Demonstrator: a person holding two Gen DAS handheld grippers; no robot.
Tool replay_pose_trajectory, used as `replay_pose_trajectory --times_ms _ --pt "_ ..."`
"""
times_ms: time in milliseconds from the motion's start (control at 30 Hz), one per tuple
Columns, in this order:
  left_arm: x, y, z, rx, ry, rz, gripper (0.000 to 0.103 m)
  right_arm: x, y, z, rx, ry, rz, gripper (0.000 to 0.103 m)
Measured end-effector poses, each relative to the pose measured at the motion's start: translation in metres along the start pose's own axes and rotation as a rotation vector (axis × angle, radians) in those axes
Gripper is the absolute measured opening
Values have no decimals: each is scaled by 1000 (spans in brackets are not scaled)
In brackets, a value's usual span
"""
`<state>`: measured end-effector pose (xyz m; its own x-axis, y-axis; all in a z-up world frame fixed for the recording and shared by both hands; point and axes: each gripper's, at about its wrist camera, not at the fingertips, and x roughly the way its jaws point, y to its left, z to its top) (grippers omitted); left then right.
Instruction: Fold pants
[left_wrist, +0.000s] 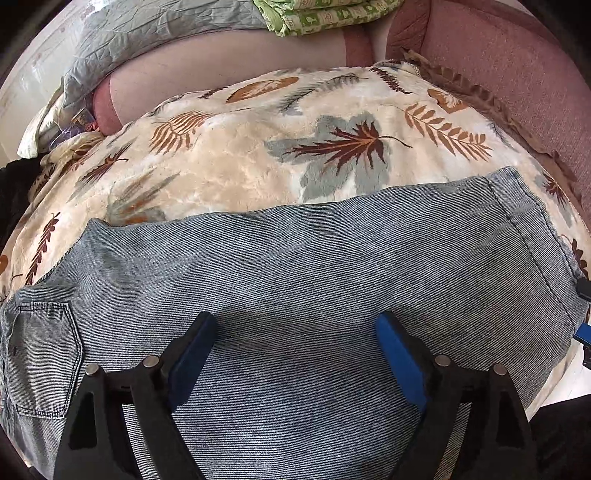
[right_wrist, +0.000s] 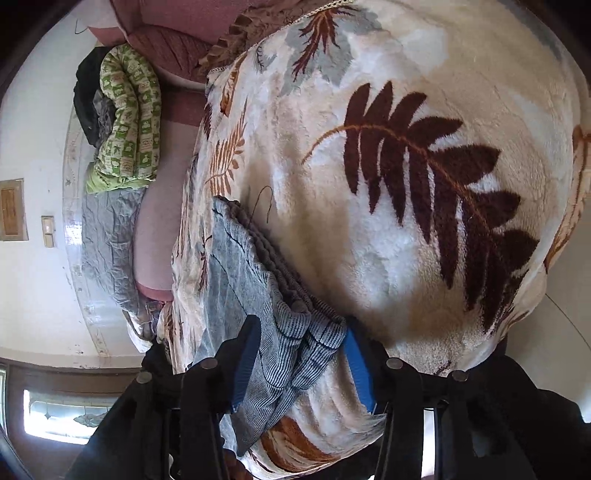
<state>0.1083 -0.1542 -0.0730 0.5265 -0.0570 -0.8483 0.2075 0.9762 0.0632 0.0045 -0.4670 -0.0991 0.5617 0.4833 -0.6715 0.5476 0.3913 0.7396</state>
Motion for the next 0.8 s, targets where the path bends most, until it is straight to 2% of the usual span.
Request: replay_pose_trajectory --times_ms 33,167,300,467,667,800 --pt "0 0 0 0 -4 -1 89 0 1 0 -6 -3 -23 32" --pt "0 1 -1 -3 -15 -4 90 -1 10 -2 -58 -17 -75 26" --pt "0 2 -2 -4 -16 -11 90 -8 32 -9 -147 -68 -117 20" --pt "1 3 0 -9 -9 -22 90 -15 71 -21 -288 -113 -166 18" --pt "2 6 4 -24 16 -45 90 -13 85 -24 -329 -120 -215 18" --pt "-6 23 9 -94 23 -132 90 -19 125 -46 -468 -154 -226 18"
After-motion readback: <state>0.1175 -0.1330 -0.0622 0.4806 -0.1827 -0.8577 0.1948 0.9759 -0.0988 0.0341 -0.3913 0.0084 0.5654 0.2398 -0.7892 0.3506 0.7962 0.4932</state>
